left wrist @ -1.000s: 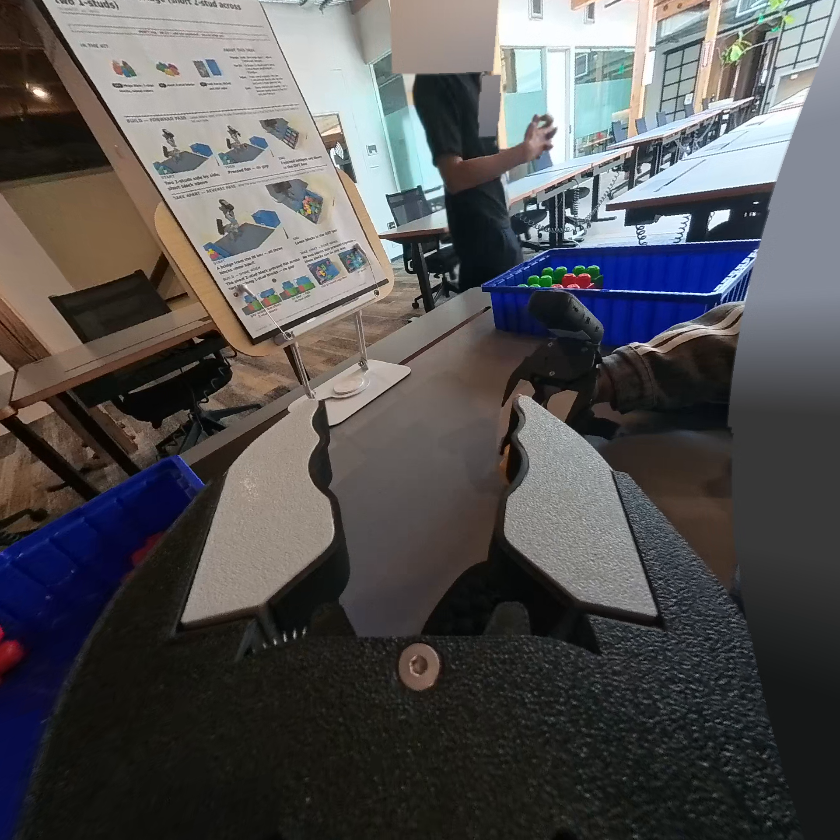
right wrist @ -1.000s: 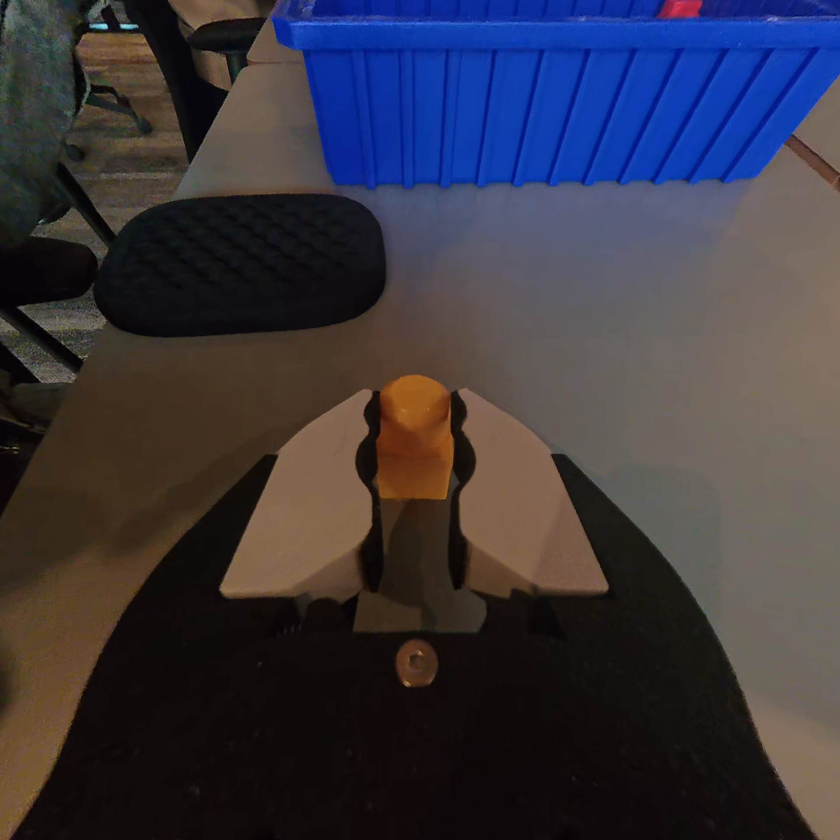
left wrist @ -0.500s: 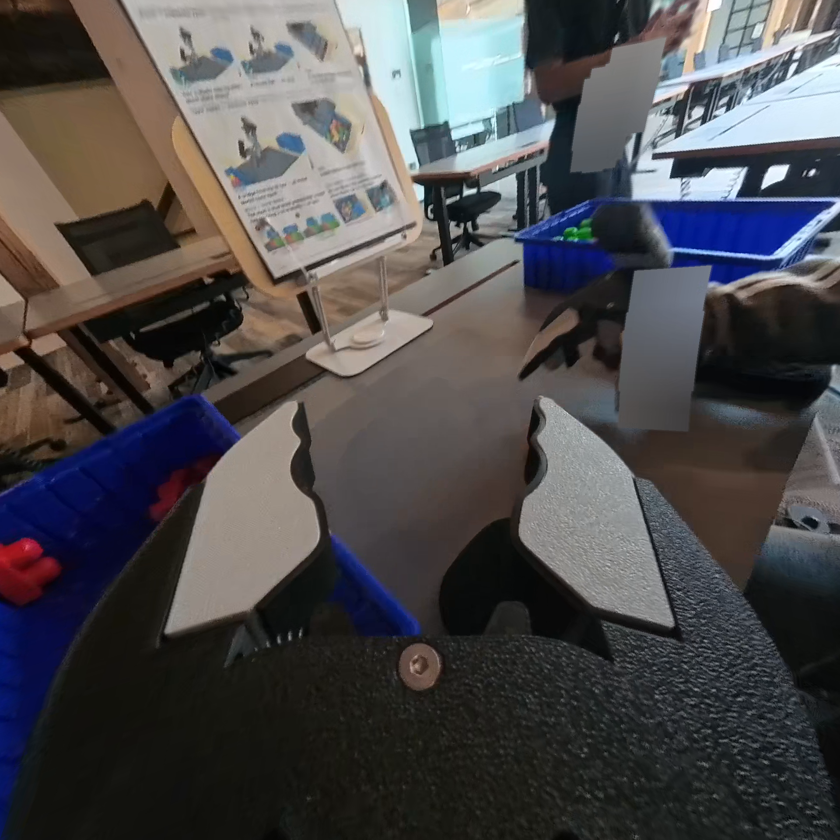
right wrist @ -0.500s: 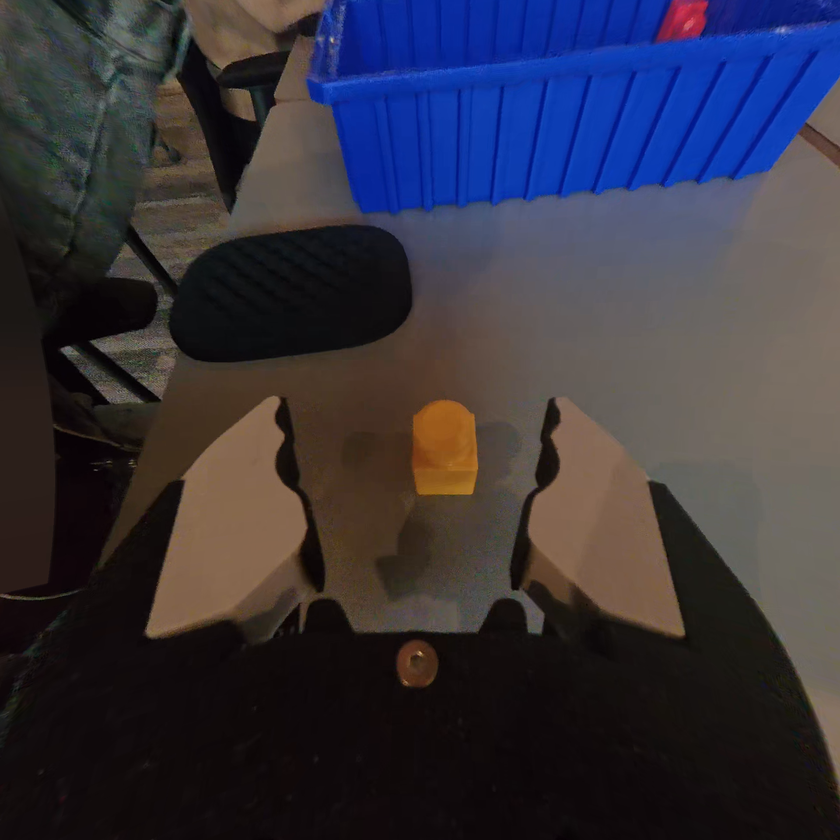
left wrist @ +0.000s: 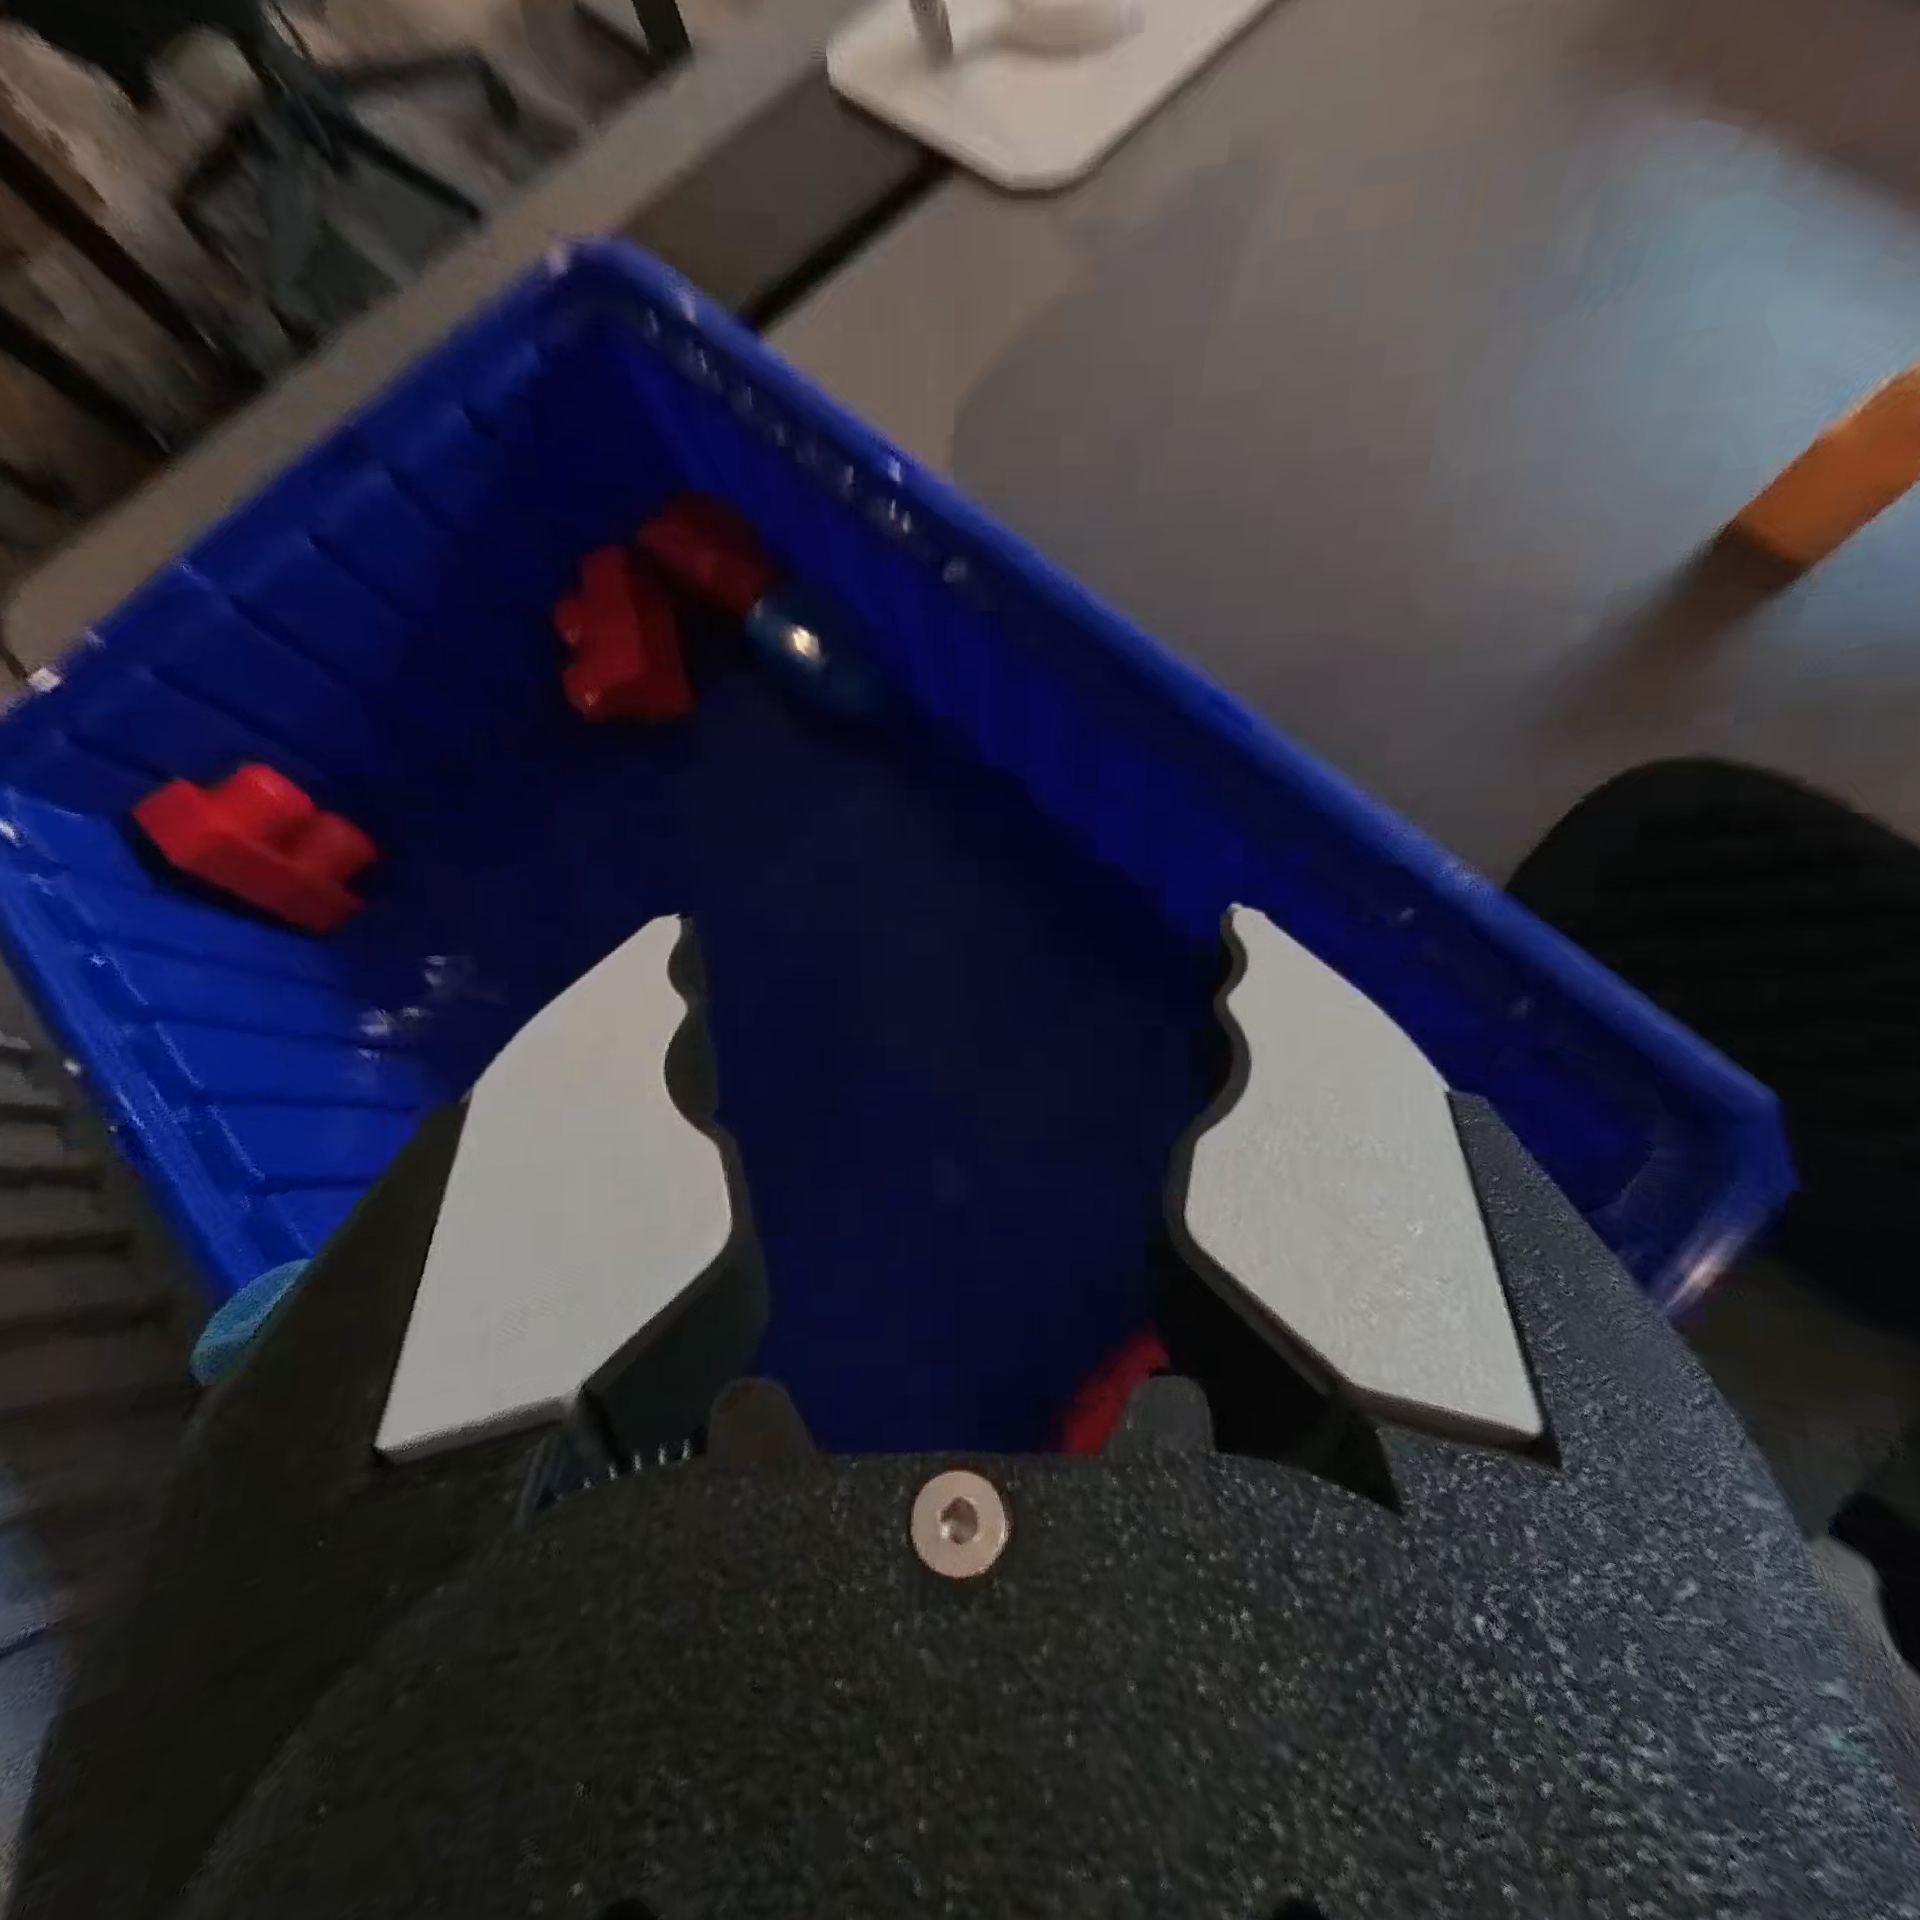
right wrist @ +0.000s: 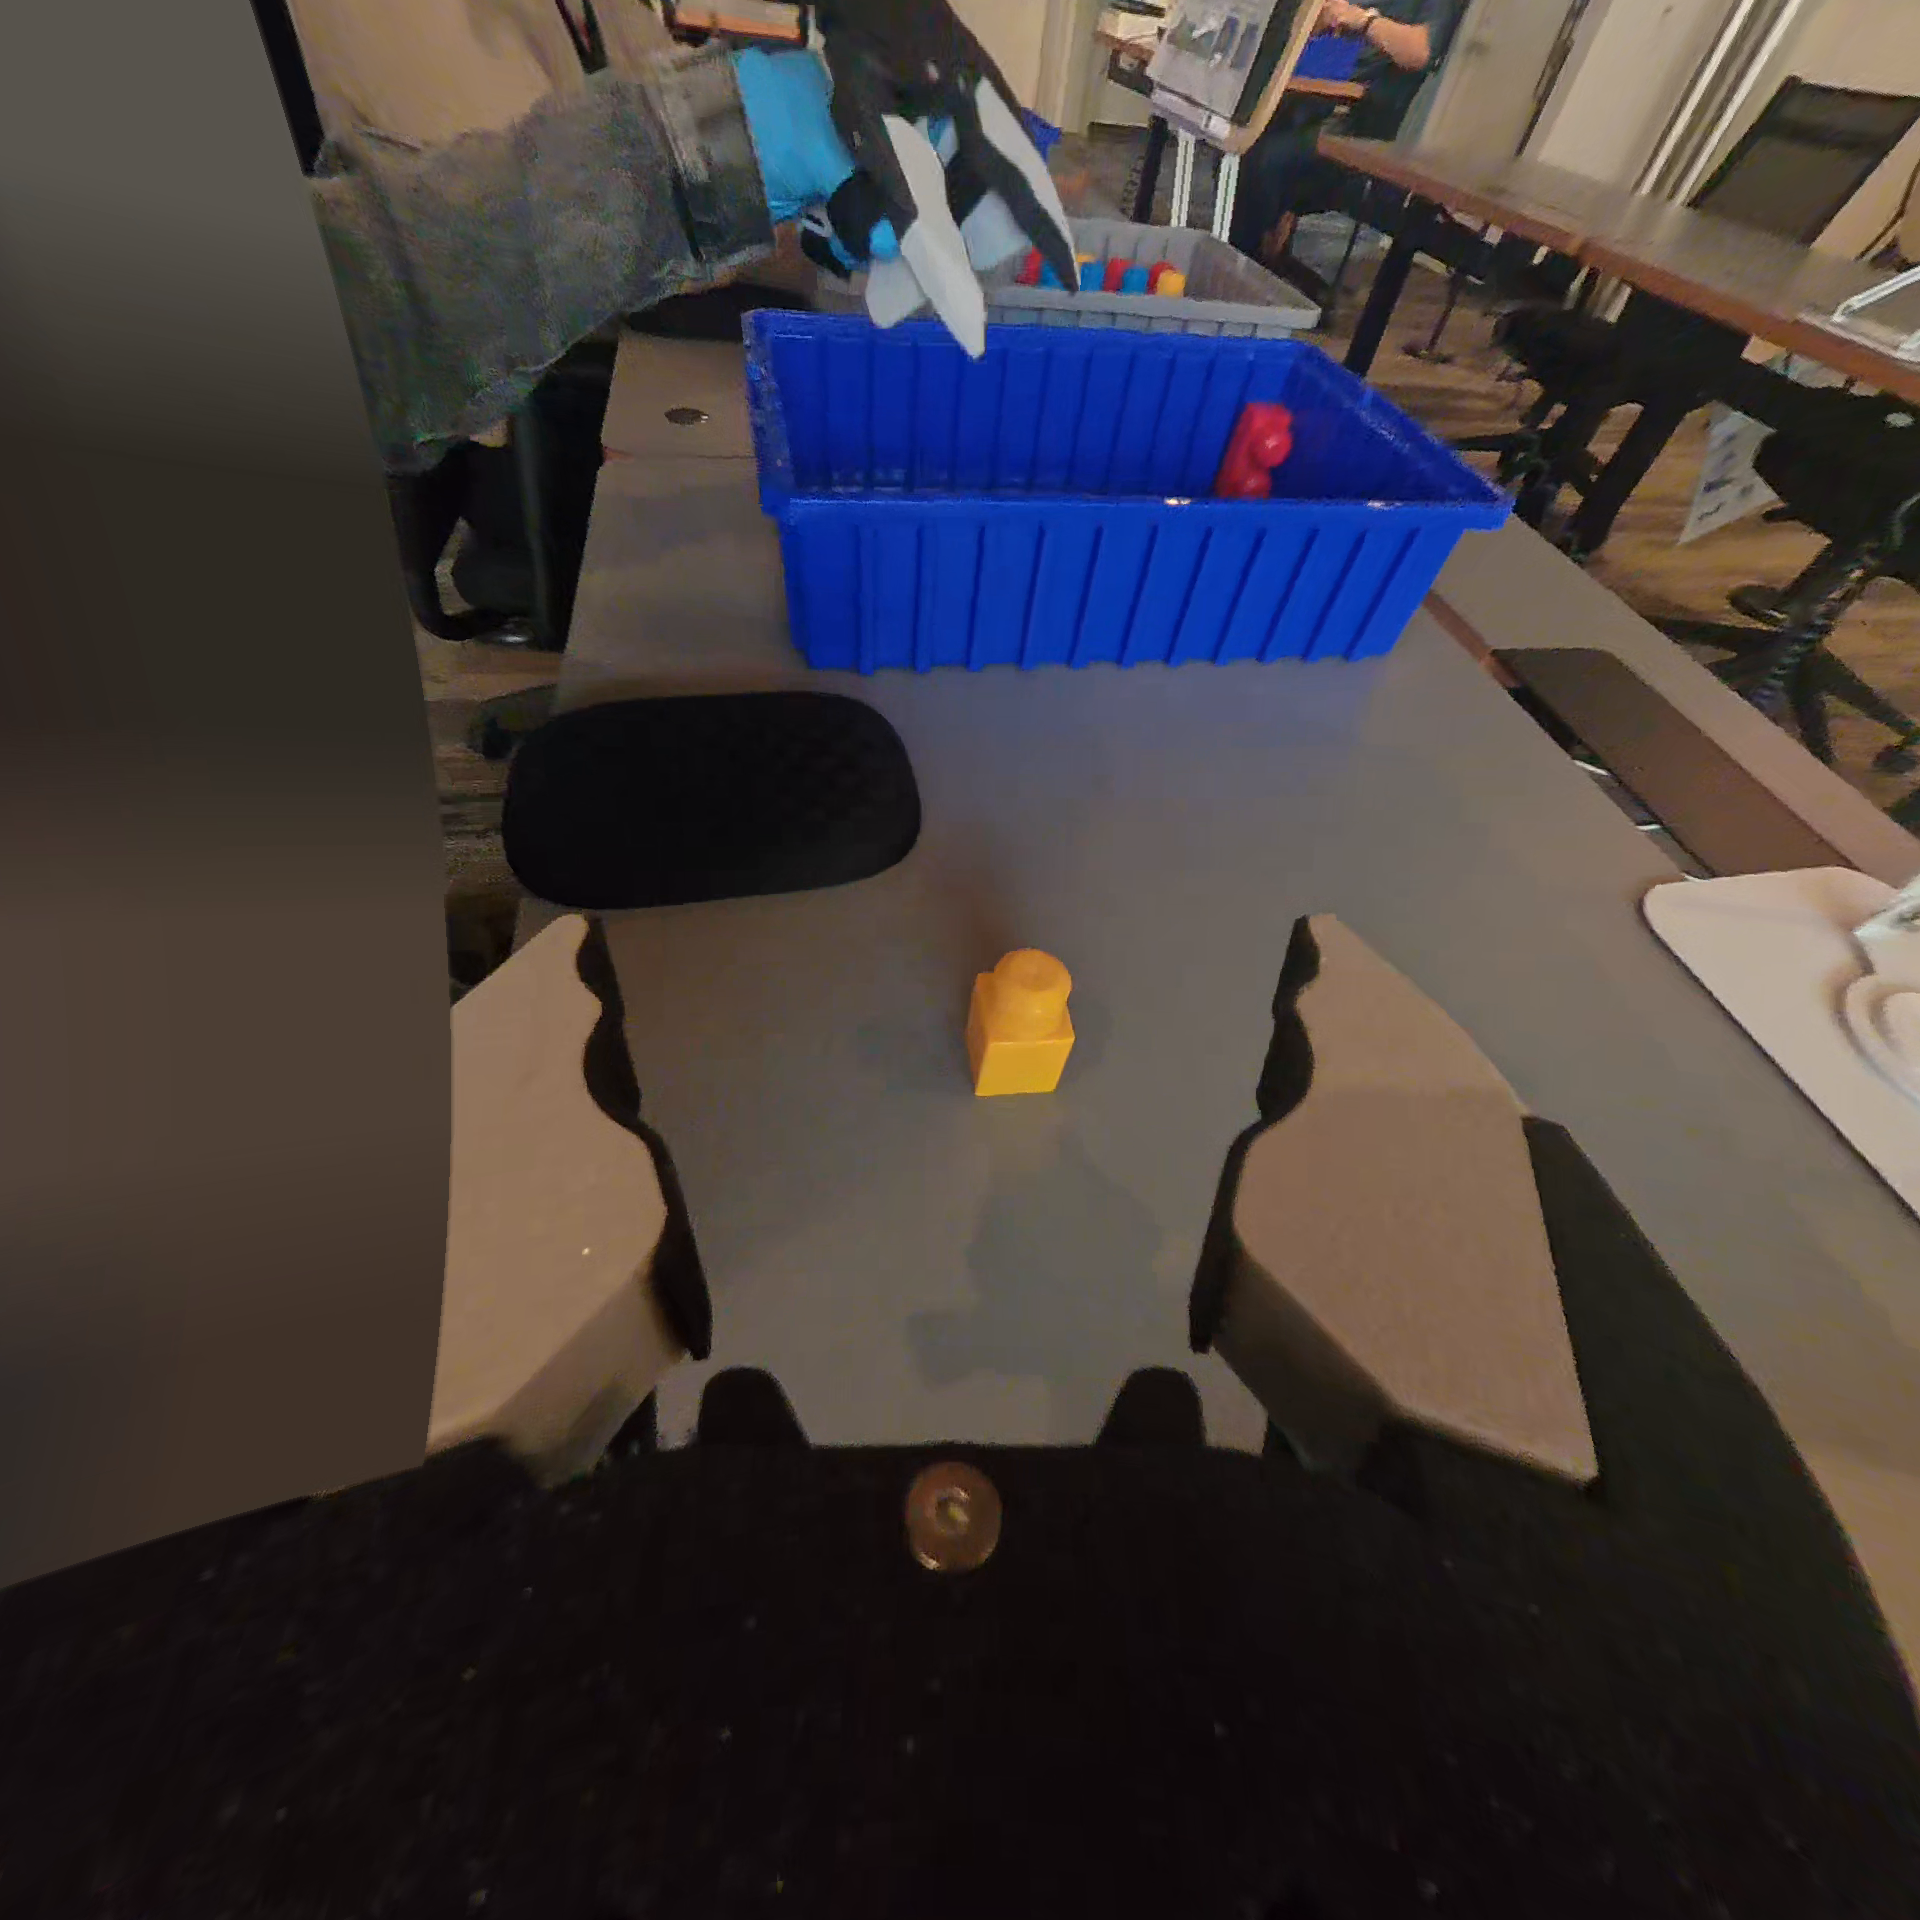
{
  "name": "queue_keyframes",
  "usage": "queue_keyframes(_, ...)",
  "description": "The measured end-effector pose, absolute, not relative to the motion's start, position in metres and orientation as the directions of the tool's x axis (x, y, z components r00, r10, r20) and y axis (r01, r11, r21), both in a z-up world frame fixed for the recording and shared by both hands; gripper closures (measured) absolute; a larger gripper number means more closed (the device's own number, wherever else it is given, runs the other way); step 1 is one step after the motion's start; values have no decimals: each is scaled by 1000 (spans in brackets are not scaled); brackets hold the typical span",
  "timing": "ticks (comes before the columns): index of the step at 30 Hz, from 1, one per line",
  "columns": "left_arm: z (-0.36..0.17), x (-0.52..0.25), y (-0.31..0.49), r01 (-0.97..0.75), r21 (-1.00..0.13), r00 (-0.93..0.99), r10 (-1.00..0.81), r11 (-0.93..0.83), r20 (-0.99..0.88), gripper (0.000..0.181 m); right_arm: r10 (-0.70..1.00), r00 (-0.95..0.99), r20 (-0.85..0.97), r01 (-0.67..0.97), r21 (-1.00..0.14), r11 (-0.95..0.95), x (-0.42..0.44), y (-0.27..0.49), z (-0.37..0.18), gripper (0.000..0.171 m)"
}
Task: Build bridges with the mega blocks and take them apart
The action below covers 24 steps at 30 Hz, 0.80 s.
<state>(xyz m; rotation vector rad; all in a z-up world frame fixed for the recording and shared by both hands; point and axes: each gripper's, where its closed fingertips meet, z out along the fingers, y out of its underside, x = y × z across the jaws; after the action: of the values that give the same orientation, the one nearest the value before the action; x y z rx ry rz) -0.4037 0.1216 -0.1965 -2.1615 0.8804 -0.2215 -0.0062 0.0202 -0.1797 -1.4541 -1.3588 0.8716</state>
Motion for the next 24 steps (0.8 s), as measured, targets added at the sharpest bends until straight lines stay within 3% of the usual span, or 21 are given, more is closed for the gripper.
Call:
queue_keyframes(7,-233,-430,119,-663,-523,658,-750,-535,-68,84,970,209,123,320,-946,51,14,24,-166,53)
queue_keyframes(11,-254,-445,98,-775,-354,559,-829,-524,4,81,954,275,118,326,-945,23,22,39,-164,53)
queue_keyframes(24,-287,-458,39,-975,128,214,-913,-180,348,87,908,412,76,270,-962,-42,25,74,-158,57)
